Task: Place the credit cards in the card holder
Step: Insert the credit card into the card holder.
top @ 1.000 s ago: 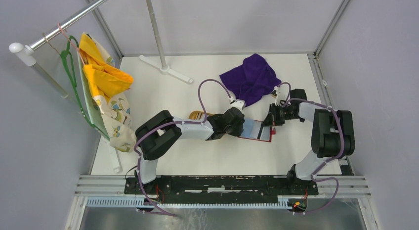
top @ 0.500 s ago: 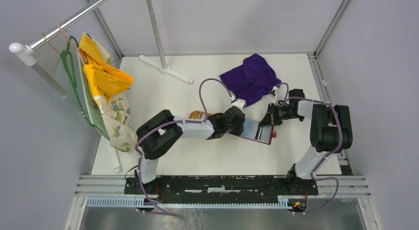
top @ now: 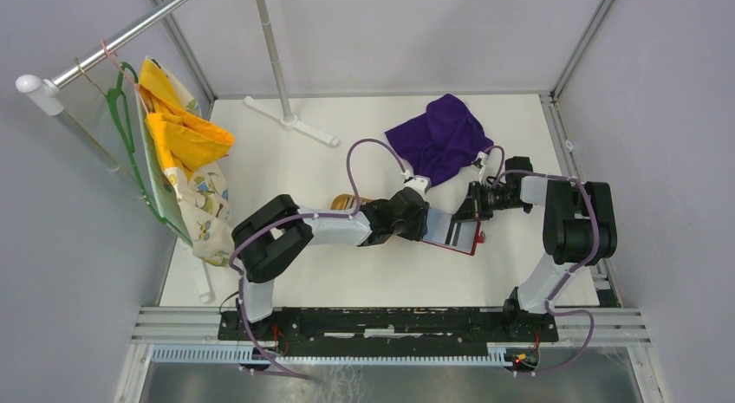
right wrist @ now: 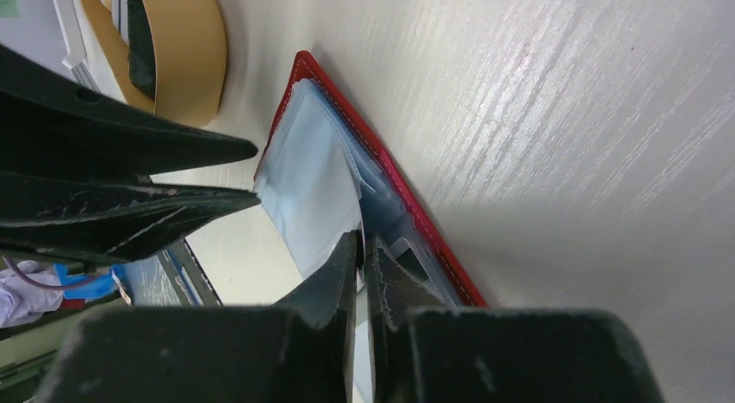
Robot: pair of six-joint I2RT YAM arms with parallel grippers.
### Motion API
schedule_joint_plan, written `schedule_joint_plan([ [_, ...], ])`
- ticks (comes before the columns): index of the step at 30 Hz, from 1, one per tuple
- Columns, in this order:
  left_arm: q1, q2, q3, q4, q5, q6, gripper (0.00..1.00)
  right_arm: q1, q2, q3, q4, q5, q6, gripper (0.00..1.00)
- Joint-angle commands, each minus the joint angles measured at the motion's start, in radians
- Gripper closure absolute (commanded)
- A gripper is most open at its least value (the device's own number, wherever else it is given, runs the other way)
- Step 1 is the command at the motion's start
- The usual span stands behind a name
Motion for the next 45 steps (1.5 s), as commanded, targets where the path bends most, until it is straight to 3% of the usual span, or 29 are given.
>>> schedule_joint_plan([
  [1,-0.024,-0.124,-0.021,0.022,0.044,0.010,0.60,0.007,0.004,0.002,0.017,0.035,-0.018,0.90],
  [5,-0.061,-0.104,0.009,0.071,0.120,-0.025,0.62,0.007,0.005,0.002,0.017,0.038,-0.019,0.89],
  [17,-0.144,0.105,0.229,0.035,0.102,-0.027,0.64,0.007,0.014,-0.013,0.039,-0.016,0.001,0.85],
  [22,-0.161,0.188,0.343,-0.045,0.030,-0.015,0.64,0.007,0.011,-0.015,0.037,-0.016,0.002,0.85],
  [32,-0.165,0.253,0.434,-0.151,-0.132,0.034,0.63,0.007,0.012,-0.013,0.035,-0.014,-0.002,0.84],
  [45,-0.163,0.268,0.449,-0.222,-0.229,0.085,0.59,0.007,0.001,-0.004,0.020,-0.011,-0.018,0.71],
])
